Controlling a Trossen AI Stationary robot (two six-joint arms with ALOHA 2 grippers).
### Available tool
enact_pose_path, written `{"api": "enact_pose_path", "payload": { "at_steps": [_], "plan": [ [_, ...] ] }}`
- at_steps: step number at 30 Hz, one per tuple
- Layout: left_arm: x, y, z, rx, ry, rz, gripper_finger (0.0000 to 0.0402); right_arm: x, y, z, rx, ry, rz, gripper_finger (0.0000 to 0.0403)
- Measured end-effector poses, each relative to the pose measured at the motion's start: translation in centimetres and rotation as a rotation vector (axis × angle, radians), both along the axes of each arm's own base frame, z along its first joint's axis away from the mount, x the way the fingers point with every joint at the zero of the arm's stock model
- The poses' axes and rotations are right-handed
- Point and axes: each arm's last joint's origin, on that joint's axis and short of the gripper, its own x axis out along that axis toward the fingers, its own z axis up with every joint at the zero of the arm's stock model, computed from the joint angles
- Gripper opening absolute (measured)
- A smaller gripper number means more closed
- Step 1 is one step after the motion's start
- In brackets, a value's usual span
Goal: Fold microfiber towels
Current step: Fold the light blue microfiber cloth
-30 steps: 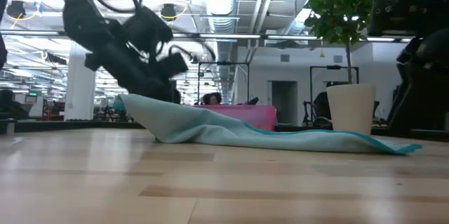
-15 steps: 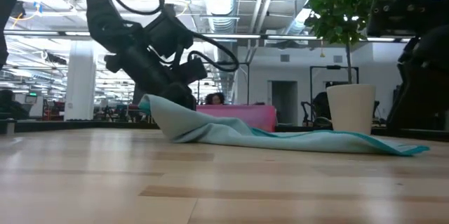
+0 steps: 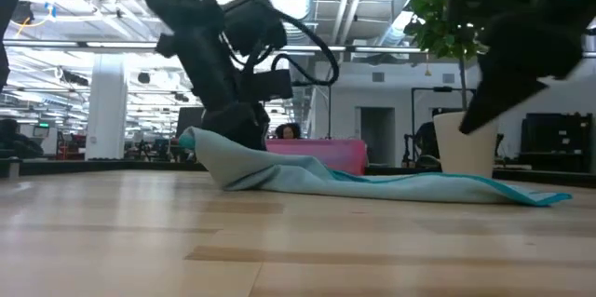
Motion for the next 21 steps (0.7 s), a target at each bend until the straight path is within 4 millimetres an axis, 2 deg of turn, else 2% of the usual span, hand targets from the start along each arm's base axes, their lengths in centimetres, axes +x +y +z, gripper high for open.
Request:
{"api": "enact_pose_path", "payload": {
  "at_steps": [4,10,15,21],
  "plan": [
    [0.6,-2.6,1.3,0.031,0.05,-0.065,0.0002,0.0,-2.0,-0.2,-0.01,-0.029,-0.025,0.0133],
    [0.9,-7.2,3.8,0.107,0.089,-0.111,0.0001,0.7,-4.2,-2.3,0.085,-0.089,0.015,0.0127],
    [0.7,-11.1,6.8,0.215,0.088,-0.118,0.0001,1.6,-5.3,-3.3,0.098,-0.085,0.04,0.0127],
    [-0.3,-15.8,9.9,0.213,0.044,-0.184,0.0,2.0,-6.3,-3.5,0.079,-0.062,0.052,0.0127]
  ]
}}
